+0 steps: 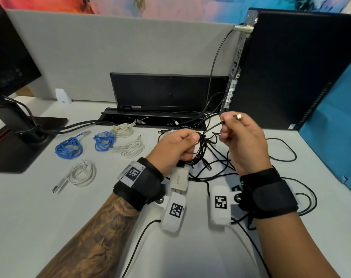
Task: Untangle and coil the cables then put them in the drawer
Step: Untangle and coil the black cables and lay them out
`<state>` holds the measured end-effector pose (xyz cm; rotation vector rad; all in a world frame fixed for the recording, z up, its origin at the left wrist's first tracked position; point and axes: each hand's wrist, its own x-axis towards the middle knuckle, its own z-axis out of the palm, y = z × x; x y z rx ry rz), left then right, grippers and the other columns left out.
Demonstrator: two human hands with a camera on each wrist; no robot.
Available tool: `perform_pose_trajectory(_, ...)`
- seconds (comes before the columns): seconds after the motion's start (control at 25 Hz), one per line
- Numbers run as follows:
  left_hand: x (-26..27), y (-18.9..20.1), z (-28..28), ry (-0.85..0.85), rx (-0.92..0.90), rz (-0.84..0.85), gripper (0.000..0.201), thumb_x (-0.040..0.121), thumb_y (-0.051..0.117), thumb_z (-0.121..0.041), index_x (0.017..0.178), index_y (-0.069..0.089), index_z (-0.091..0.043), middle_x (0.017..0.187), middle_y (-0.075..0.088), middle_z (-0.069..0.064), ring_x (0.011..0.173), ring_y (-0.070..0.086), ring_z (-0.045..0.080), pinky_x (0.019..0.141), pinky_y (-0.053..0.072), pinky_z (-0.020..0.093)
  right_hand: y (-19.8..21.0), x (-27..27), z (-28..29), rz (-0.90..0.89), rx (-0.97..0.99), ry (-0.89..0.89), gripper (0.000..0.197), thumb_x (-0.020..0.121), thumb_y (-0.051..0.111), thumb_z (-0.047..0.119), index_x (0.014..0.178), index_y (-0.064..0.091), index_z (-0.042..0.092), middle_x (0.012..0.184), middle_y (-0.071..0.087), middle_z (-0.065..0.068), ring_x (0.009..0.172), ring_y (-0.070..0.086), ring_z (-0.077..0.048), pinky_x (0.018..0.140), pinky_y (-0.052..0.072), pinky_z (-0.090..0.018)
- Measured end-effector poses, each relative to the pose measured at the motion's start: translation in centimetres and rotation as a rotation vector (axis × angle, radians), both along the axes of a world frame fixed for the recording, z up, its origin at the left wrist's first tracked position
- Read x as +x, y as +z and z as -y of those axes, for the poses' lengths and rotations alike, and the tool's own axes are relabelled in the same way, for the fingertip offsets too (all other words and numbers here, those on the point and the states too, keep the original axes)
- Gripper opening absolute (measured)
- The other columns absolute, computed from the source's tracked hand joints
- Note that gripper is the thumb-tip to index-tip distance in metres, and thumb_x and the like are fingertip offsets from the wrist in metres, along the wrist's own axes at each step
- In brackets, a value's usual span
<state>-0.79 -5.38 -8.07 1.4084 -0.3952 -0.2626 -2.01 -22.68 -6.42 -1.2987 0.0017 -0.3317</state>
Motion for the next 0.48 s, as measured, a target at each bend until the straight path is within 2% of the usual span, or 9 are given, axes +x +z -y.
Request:
perform_pose_trajectory(0.04,0.1,0.1,-0.3,0.018,-0.046,-0.012,0.022,0.104,0.043,-0.01,0.092,0.062,-0.008,0.06,0.03,-0.006,0.049,0.027,0.004,0.046,0.027,0.013,-0.1,0.0,0.2,-0.024,-0.038,0.062,0.014,0.098,0.06,0.011,0.093,0.072,0.015,0.072,0.062,0.001,0.067,0.057,-0.01,0.068,0.049,-0.025)
perform_pose_trajectory(0.12,0.2,0.4,-1.0,0.019,-0.136,-0.024,0.027,0.105,0.041,-0.011,0.087,0.062,-0.012,0.059,0.03,-0.007,0.048,0.027,0.003,0.046,0.027,0.013,-0.7,0.0,0.2,-0.052,-0.282,0.144,0.013,0.098,0.061,0.011,0.096,0.072,0.017,0.081,0.071,0.003,0.078,0.065,-0.011,0.077,0.054,-0.029)
perform_pose_trajectory(0.2,0.4,0.4,-1.1,0.011,-0.16,-0.004,0.025,0.105,0.042,-0.013,0.093,0.064,-0.011,0.058,0.031,-0.007,0.048,0.027,0.003,0.048,0.026,0.014,-1.2,-0.2,-0.7,-0.061,-0.458,0.223,0.011,0.099,0.062,0.013,0.098,0.072,0.016,0.085,0.074,0.005,0.085,0.067,-0.009,0.082,0.054,-0.031)
perform_pose_trajectory(0.28,0.5,0.3,-1.1,0.036,-0.109,0.041,0.022,0.103,0.046,-0.017,0.105,0.065,-0.006,0.059,0.034,-0.007,0.049,0.03,0.004,0.048,0.028,0.015,-1.4,-0.2,-1.4,-0.117,-0.423,0.279,0.012,0.1,0.059,0.014,0.099,0.071,0.014,0.087,0.073,0.002,0.085,0.069,-0.01,0.082,0.054,-0.033)
perform_pose_trajectory(0.36,0.6,0.2,-1.3,0.077,-0.045,0.092,0.022,0.1,0.049,-0.02,0.111,0.064,-0.008,0.06,0.038,-0.007,0.05,0.032,0.006,0.049,0.031,0.017,-1.2,-0.2,-1.4,-0.164,-0.293,0.311,0.015,0.101,0.056,0.016,0.097,0.071,0.014,0.088,0.073,-0.002,0.083,0.07,-0.012,0.083,0.053,-0.036)
perform_pose_trajectory(0.44,0.6,0.3,-1.3,0.088,-0.032,0.119,0.02,0.098,0.05,-0.019,0.113,0.062,-0.012,0.061,0.04,-0.004,0.051,0.034,0.006,0.049,0.033,0.018,-1.1,-0.4,-1.4,-0.171,-0.269,0.361,0.026,0.101,0.057,0.03,0.101,0.071,0.008,0.095,0.075,-0.006,0.09,0.072,-0.018,0.091,0.052,-0.039)
perform_pose_trajectory(0.48,0.5,0.4,-1.2,0.088,-0.024,0.131,0.02,0.097,0.051,-0.018,0.114,0.062,-0.013,0.063,0.041,0.0,0.052,0.035,0.007,0.049,0.033,0.018,-1.1,-0.5,-1.5,-0.162,-0.297,0.402,0.039,0.098,0.059,0.04,0.106,0.069,0.004,0.101,0.076,-0.009,0.099,0.072,-0.023,0.097,0.051,-0.042)
